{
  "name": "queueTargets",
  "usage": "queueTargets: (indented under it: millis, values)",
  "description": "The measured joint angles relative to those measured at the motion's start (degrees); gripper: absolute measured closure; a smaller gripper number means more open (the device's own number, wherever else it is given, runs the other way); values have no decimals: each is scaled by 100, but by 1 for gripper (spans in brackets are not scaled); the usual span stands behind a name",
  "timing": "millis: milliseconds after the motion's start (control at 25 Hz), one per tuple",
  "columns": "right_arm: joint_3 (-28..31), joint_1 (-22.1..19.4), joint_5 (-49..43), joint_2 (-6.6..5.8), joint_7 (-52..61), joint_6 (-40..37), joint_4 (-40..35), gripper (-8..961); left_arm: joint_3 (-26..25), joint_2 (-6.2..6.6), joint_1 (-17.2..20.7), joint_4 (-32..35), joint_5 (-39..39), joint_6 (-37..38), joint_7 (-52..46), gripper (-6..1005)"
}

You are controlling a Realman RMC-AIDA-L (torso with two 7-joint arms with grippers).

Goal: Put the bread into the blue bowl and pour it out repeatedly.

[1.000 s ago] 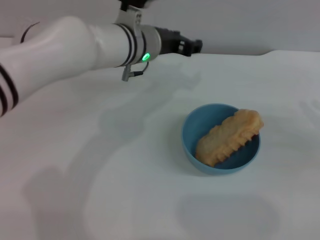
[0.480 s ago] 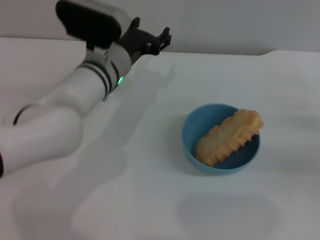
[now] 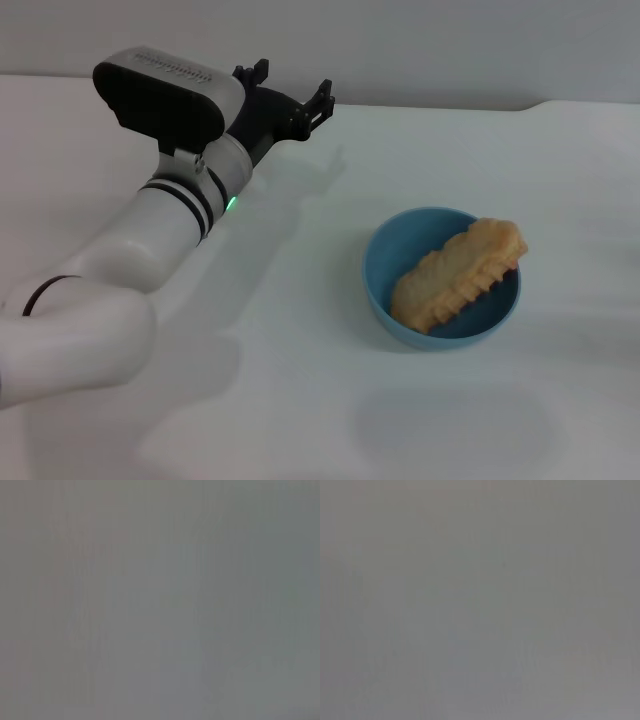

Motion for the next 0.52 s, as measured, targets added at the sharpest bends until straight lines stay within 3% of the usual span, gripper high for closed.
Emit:
queueTargets:
  millis: [520]
  values:
    - [342, 18, 73, -2, -61, 56, 177, 445, 111, -3, 64, -93, 7, -130, -13, 173]
